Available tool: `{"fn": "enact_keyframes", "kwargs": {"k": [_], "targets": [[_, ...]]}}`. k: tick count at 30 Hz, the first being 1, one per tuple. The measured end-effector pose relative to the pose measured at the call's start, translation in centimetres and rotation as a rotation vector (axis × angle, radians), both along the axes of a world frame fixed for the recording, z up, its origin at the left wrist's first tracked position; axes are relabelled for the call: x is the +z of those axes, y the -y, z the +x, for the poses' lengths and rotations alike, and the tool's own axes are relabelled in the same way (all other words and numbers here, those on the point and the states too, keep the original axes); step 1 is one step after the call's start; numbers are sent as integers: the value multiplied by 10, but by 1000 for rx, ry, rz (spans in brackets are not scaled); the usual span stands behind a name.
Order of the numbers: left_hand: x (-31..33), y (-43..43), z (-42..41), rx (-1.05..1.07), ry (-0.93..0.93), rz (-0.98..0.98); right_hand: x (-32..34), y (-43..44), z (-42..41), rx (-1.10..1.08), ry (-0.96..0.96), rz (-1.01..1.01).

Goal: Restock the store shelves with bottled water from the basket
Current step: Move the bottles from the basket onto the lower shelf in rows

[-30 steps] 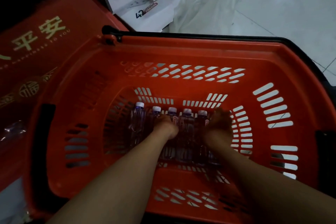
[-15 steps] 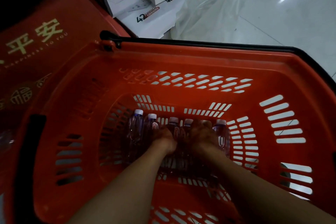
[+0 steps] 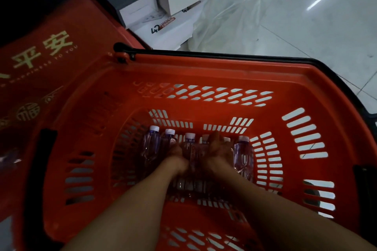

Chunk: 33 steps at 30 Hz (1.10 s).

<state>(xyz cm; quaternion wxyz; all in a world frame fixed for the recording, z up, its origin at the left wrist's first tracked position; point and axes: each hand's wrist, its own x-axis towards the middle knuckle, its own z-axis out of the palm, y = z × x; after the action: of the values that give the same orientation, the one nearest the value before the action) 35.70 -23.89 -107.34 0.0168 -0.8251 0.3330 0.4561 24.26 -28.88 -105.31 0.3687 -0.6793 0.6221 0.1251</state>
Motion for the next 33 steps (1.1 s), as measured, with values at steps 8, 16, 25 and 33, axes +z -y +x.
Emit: {"fn": "enact_keyframes", "kwargs": {"k": [8,16,25,33], "targets": [[59,-14,42,427,-527,-216,70,25,-4,-146,664,89],[183,-52,84,450,-704,-531,182,30,12,31,969,181],[326,-139,155,362,-578,-949,317,-46,89,324,1294,81],[410,-211,223,398,-295,-1267,380,-96,192,395,1458,37]]}}
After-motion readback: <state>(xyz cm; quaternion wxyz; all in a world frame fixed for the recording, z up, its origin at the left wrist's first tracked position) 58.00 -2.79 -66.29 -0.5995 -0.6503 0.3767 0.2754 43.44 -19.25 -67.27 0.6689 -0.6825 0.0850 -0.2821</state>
